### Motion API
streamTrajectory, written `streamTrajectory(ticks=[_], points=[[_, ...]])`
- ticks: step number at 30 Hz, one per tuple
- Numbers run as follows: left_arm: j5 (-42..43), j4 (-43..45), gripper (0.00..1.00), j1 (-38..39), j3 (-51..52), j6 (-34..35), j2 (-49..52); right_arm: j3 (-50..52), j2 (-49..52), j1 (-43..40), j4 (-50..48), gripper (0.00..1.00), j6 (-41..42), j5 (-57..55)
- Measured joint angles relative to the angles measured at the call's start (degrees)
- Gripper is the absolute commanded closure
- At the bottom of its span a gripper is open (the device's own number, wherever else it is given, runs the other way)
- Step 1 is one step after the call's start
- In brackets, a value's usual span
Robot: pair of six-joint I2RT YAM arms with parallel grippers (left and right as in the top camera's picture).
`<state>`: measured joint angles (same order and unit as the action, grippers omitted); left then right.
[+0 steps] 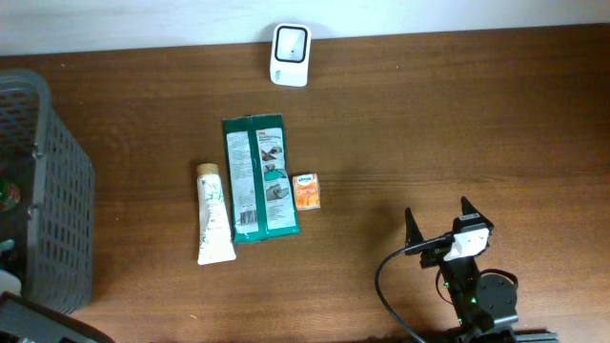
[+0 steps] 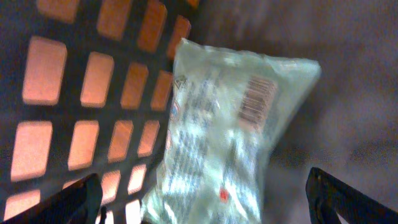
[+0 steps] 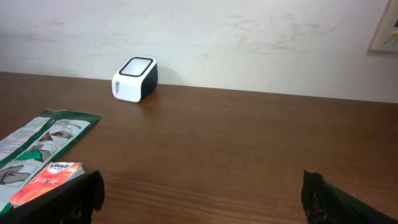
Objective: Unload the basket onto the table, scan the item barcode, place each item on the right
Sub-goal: 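Reach left gripper into basket and grasp light green wipes pouch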
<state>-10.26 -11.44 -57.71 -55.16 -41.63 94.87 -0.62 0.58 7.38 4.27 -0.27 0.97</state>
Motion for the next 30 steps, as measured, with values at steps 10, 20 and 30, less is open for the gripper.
streamTrajectory(ticks=[10, 20, 30], points=[[0.6, 5.2, 0.55, -0.1, -0.1, -0.4, 5.9, 0.0, 0.0, 0.0, 0.0, 0.02, 0.0, 0.0], [1.4, 4.8, 1.0, 1.0, -0.9, 3.6, 7.0, 0.0, 0.0, 0.0, 0.0, 0.02, 0.0, 0.0], [4.6, 3.0, 1.0, 10.4, -4.8, 12.6, -8.1, 0.0, 0.0, 0.0, 0.0, 0.02, 0.0, 0.0]])
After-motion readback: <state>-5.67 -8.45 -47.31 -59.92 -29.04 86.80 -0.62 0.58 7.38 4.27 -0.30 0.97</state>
